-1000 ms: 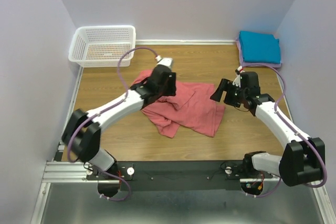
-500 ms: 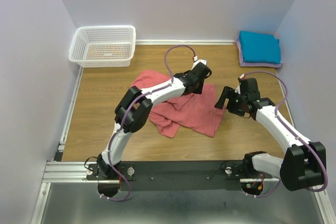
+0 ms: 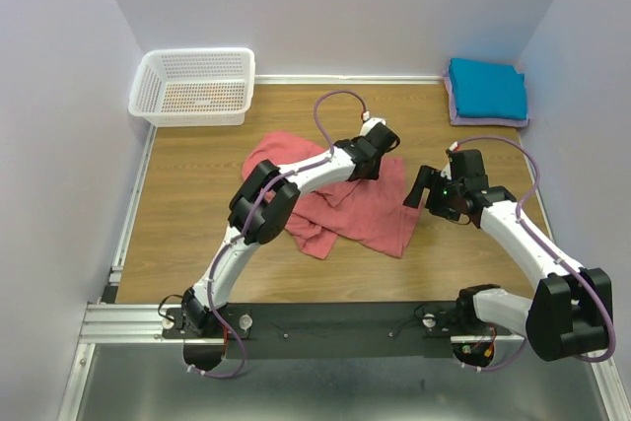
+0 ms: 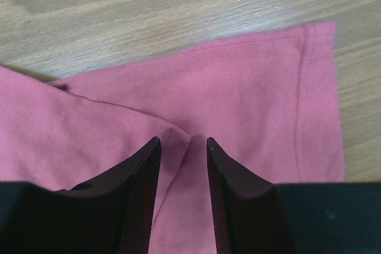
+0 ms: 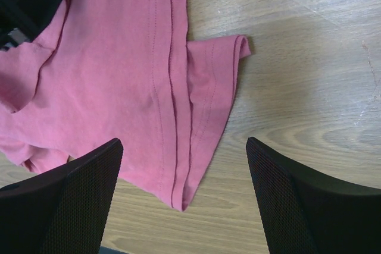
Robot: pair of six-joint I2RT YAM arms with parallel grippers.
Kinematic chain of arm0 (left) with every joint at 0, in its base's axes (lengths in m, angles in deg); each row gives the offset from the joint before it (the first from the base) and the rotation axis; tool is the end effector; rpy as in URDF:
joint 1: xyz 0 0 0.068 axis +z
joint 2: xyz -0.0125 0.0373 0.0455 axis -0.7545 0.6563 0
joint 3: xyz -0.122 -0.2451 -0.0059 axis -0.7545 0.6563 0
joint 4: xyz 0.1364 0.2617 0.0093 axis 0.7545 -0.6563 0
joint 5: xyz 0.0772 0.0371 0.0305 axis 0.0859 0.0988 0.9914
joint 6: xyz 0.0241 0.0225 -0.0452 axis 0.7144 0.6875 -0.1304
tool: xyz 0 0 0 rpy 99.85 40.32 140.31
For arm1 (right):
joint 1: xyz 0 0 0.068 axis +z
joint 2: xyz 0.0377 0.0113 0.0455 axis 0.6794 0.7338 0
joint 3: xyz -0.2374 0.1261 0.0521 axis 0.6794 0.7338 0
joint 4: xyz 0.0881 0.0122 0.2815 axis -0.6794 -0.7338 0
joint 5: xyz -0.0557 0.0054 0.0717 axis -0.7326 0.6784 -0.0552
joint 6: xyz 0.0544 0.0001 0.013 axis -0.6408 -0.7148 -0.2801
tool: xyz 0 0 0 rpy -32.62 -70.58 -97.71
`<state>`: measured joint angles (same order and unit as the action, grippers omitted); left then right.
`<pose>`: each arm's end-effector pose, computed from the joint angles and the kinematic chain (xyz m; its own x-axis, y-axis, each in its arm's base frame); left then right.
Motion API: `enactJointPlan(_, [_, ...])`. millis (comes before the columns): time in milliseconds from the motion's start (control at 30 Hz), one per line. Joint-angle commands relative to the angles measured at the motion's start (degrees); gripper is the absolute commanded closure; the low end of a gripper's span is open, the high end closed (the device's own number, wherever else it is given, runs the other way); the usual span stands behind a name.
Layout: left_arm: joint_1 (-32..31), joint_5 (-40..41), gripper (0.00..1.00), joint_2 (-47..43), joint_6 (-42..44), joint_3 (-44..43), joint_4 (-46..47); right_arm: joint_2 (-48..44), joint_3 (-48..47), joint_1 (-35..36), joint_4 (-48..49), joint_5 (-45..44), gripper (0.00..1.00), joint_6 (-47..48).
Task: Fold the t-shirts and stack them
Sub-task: Flatten the tshirt out
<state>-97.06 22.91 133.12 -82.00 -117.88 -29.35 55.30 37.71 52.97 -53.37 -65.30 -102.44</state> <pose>0.3723 -0.3969 0.1571 -0.7560 0.0854 -0.6490 0.2134 0.9695 -0.1209 0.2551 0.0516 0.1959 -0.8219 0.3009 -0.4837 0.1182 0.9207 0.3719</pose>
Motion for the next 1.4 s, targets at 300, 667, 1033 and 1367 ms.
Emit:
enactJointPlan(300, [-0.18,6.21,0.74,2.01,-3.61,-0.73,-0.31,-0.01,0.33,0.37,-1.4,0.82,0.09,1.72])
enactJointPlan(667, [-0.09,8.67,1.0,-2.55,-3.26,1.73,-0.04,-0.18,-0.29,0.37,-1.41,0.82,0.09,1.72])
enactJointPlan(1033, [5.97,9.56,1.0,-31.35,-2.99,24.04,0.75,6.12,-6.7,0.37,-0.27,-2.24,0.11,1.28])
enactJointPlan(1367, [19.41,6.65,1.0,-53.53,0.61,40.05,0.4,25.44,-21.28,0.37,3.08,-7.87,0.44,7.86])
